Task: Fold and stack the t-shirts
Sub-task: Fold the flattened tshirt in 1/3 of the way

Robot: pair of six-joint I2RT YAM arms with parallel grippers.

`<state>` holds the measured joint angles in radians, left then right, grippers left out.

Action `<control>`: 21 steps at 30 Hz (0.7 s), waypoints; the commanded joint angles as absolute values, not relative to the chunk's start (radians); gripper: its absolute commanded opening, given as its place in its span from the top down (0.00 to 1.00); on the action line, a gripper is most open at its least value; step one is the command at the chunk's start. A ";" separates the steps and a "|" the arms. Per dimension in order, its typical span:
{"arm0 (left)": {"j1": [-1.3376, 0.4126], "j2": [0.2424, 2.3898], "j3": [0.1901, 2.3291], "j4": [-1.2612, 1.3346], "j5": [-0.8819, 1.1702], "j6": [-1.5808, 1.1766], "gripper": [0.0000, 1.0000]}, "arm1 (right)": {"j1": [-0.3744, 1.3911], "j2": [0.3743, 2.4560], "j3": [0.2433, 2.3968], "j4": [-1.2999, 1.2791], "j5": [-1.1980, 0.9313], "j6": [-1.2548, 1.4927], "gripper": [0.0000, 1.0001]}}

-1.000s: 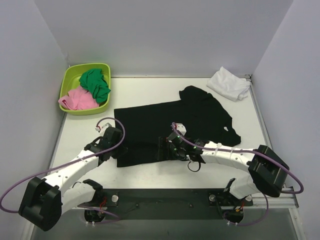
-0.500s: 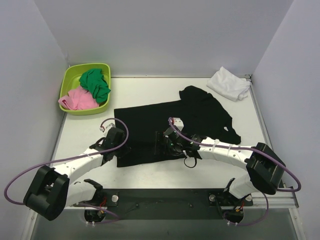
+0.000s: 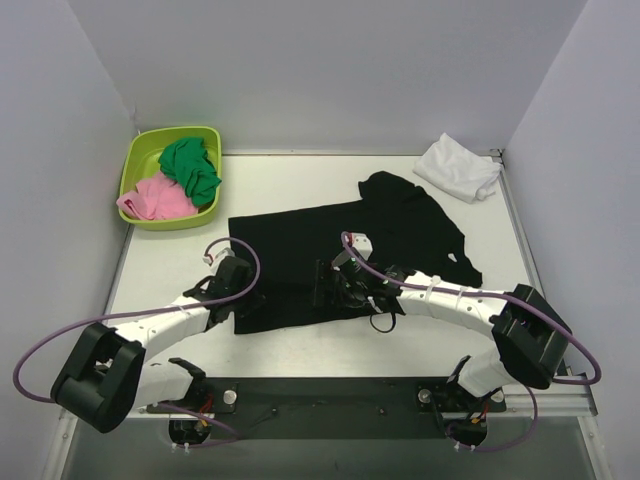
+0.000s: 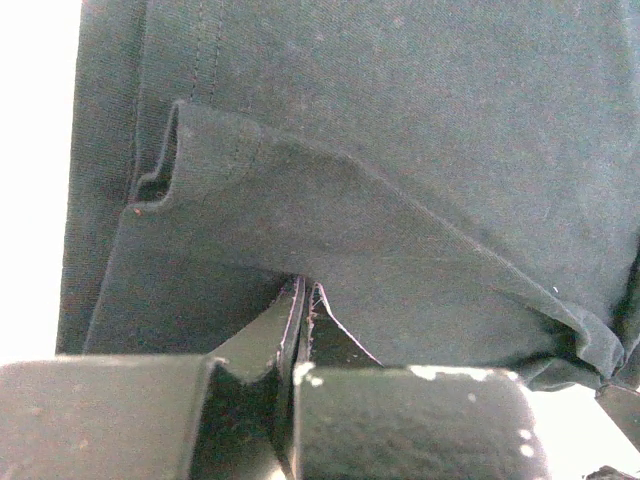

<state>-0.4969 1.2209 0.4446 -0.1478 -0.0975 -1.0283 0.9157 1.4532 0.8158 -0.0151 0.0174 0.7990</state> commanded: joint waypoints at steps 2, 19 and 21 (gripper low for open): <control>-0.506 1.195 0.411 -0.170 -0.104 -1.035 1.00 | 0.908 1.471 0.816 -0.031 0.026 0.788 0.00; -0.505 1.134 0.414 -0.238 -0.129 -1.032 1.00 | 0.884 1.506 0.779 -0.015 0.023 0.795 0.00; -0.505 1.128 0.414 -0.244 -0.127 -1.032 1.00 | 0.876 1.516 0.779 -0.011 0.023 0.788 0.00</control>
<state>-0.5014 1.1507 0.4210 -0.2134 -0.1074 -1.0359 0.8913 1.4975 0.7883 -0.0143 0.0151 0.7994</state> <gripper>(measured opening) 0.022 0.999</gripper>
